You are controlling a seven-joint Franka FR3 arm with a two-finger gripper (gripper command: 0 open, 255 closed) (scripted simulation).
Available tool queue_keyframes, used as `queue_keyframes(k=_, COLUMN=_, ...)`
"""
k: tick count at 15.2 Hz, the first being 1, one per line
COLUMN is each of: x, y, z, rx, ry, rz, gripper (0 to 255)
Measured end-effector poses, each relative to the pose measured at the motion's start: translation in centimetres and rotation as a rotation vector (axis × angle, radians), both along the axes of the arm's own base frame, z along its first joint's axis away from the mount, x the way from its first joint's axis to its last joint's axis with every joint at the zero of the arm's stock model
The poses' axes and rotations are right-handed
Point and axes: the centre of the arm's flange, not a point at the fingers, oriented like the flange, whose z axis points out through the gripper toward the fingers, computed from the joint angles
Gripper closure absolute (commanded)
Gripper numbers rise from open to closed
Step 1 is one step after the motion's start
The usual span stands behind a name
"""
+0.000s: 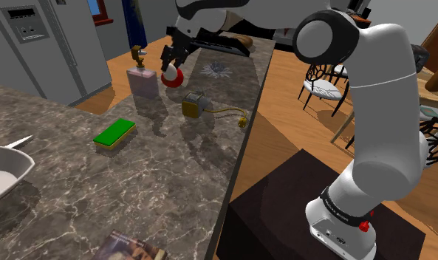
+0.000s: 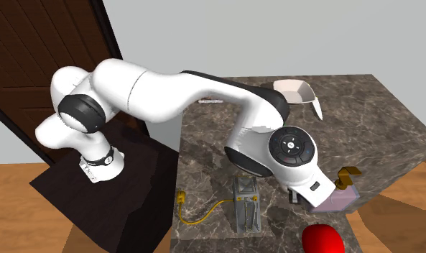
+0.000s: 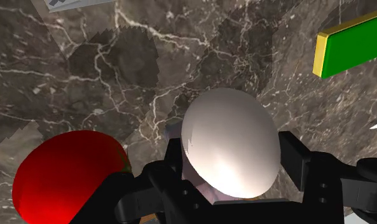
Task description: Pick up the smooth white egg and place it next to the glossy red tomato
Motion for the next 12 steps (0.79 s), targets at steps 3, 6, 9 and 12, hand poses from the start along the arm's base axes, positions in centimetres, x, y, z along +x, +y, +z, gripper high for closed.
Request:
queue_keyframes(k=3, x=-0.1, y=-0.1, z=-1.6, rx=0.000, ry=0.000, rz=0.000, gripper=255)
queue_keyframes(k=6, x=-0.1, y=0.0, z=-3.3, rx=0.000, ry=0.000, rz=0.000, gripper=255)
queue_keyframes(k=9, x=0.0, y=-0.1, z=-4.8, rx=0.000, ry=0.000, rz=0.000, gripper=255)
queue_keyframes(k=12, x=-0.1, y=0.1, z=-6.4, rx=0.000, ry=0.000, rz=0.000, gripper=255)
